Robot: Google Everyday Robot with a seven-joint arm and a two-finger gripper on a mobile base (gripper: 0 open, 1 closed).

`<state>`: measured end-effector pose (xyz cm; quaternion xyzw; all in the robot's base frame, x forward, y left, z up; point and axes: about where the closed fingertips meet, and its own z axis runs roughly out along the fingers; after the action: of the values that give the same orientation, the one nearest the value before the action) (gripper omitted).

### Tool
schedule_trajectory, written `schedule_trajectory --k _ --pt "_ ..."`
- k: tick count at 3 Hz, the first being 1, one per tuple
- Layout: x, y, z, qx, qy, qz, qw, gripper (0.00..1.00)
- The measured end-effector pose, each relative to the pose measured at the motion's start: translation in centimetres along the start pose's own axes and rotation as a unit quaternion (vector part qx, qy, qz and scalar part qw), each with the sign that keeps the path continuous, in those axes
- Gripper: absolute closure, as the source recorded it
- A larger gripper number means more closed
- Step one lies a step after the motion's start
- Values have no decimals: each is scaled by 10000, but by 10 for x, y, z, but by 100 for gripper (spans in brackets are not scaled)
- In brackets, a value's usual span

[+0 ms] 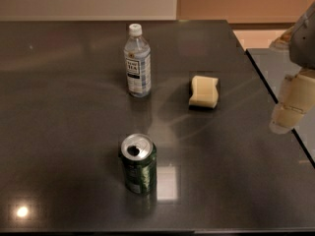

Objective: Pick sponge

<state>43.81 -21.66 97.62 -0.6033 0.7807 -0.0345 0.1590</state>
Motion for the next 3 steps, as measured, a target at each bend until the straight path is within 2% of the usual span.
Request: schedule_trajectory --k 1,2,3 --pt "0 0 0 1 0 0 10000 0" --pt "-7 -14 3 9 1 60 10000 0" --pt "-26 -36 23 -44 -166 116 9998 0"
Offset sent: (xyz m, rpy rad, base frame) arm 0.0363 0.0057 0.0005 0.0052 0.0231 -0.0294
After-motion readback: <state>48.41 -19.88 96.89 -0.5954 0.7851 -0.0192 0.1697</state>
